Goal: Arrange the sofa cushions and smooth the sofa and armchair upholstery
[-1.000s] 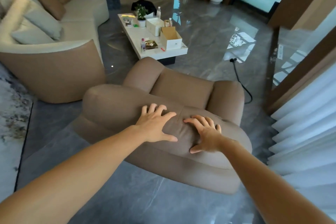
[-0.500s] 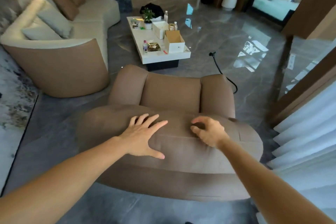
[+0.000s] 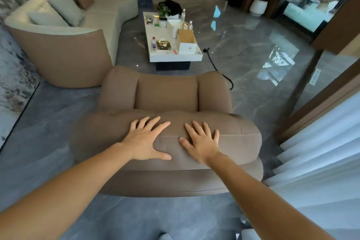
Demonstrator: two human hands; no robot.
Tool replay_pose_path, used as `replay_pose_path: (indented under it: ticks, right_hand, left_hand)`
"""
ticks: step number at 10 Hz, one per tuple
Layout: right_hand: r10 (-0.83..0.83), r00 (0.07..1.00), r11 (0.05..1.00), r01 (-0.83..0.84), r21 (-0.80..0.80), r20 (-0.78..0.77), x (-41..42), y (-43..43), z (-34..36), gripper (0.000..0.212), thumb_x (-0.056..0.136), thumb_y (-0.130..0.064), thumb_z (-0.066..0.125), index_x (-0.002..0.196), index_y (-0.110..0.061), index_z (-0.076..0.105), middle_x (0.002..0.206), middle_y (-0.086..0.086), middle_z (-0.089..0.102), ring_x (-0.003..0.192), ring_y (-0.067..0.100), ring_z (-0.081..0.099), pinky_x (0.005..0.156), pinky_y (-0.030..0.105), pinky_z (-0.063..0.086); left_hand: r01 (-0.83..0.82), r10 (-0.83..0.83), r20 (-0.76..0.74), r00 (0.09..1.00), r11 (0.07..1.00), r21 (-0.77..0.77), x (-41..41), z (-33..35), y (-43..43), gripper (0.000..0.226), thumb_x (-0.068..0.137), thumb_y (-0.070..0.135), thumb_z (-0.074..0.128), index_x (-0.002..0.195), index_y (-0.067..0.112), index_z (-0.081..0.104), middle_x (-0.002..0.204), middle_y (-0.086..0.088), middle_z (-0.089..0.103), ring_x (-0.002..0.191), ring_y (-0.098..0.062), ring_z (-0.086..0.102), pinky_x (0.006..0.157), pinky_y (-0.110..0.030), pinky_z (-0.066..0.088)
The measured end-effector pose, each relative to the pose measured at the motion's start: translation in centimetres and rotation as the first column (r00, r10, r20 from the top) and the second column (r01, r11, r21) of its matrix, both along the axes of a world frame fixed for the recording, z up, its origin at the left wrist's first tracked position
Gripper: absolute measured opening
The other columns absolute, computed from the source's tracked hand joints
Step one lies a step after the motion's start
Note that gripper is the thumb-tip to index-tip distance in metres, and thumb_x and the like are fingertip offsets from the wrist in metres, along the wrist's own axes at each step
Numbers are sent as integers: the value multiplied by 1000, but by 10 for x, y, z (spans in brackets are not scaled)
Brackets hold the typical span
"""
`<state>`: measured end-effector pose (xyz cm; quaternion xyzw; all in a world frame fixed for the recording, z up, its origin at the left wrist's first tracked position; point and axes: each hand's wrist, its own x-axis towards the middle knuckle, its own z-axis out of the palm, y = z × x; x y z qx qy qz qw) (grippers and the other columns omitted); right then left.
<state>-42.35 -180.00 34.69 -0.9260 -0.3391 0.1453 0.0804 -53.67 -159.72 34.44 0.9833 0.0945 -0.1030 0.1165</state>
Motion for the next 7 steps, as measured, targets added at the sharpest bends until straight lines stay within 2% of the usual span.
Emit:
replay_pose_path:
  ticks: [1,2,3,4,5,6,7]
  right_hand:
    - [2,1000,999,-1,-33,30,8,-17,-2,72,90,-72,16,154,-39,9,165,-7,7,151,29,-3,116,63,-3]
    - [-24,999,999,26,-41,35,16,-23,0,77,87,-75,15,154,-38,13,165,-6,9,150,30,-2,115,63,-2]
    - [-42,997,997,46,-59,62,18,-25,3,76,88,-73,16,153,-34,18,164,-3,13,149,34,2,114,66,1]
    - [-66,995,993,73,-95,77,17,-20,11,73,91,-70,18,152,-30,23,160,2,20,146,39,8,112,68,5]
    - [-56,989,985,78,-157,136,14,-11,24,69,92,-69,22,143,-25,39,149,11,35,135,43,27,106,64,21]
    - [-13,992,967,44,-250,124,25,8,50,66,93,-65,29,134,-18,49,140,14,44,128,39,38,101,52,36]
    - [31,993,933,-69,-352,-112,38,32,89,59,98,-53,37,139,-12,49,144,13,47,127,34,46,100,43,42]
  left_hand:
    - [-12,12,6,1000,1000,-7,6,-1,-20,120,51,101,37,150,49,-4,166,5,-3,150,-29,-4,119,-54,0]
    - [-19,19,2,1000,999,-27,5,0,-26,114,56,98,39,150,50,-3,166,8,-2,151,-24,-3,119,-54,2]
    - [-99,98,-30,995,994,-47,-4,0,-26,110,58,97,39,149,52,-3,165,9,-1,150,-23,-4,119,-55,2]
    - [-178,176,-65,982,984,-30,-18,5,-20,105,65,93,40,151,49,-1,165,8,-2,150,-26,-2,118,-57,5]
    - [-229,223,-97,970,972,-52,-32,17,-14,98,72,86,45,152,46,6,165,6,4,148,-27,5,116,-56,15]
    - [-310,290,-173,941,945,-103,-34,42,1,84,80,73,54,151,37,26,160,1,24,142,-29,25,111,-50,31]
    - [-428,338,-397,853,889,-164,-33,76,23,74,84,76,44,136,24,52,139,-3,53,114,-25,57,87,-41,51]
